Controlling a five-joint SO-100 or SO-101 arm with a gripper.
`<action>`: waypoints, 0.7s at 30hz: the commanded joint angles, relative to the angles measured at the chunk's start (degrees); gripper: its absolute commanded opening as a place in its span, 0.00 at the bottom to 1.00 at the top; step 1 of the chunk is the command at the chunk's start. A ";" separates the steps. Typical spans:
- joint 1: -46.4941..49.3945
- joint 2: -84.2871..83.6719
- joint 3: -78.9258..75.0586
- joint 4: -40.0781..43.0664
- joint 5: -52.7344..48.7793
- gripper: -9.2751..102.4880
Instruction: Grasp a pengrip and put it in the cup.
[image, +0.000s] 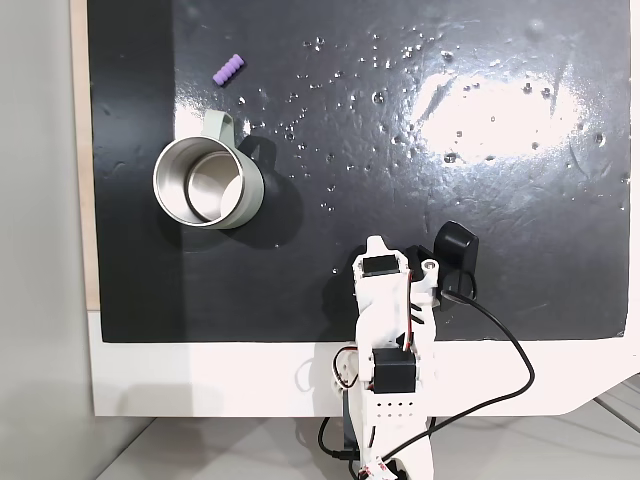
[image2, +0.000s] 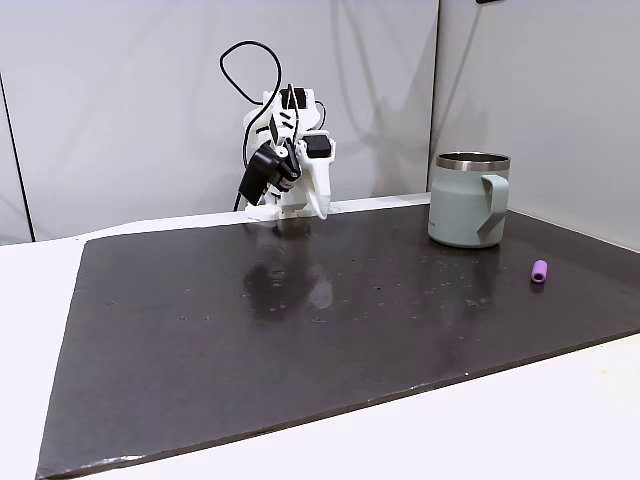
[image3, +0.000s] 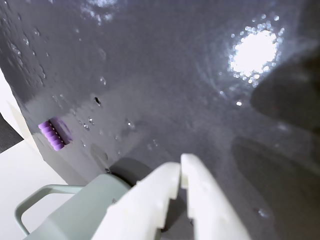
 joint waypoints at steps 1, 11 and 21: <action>-1.58 0.53 -0.26 -1.67 -0.70 0.08; -1.76 0.53 -0.26 -1.67 -0.79 0.08; 5.36 0.53 0.70 -9.76 -12.66 0.08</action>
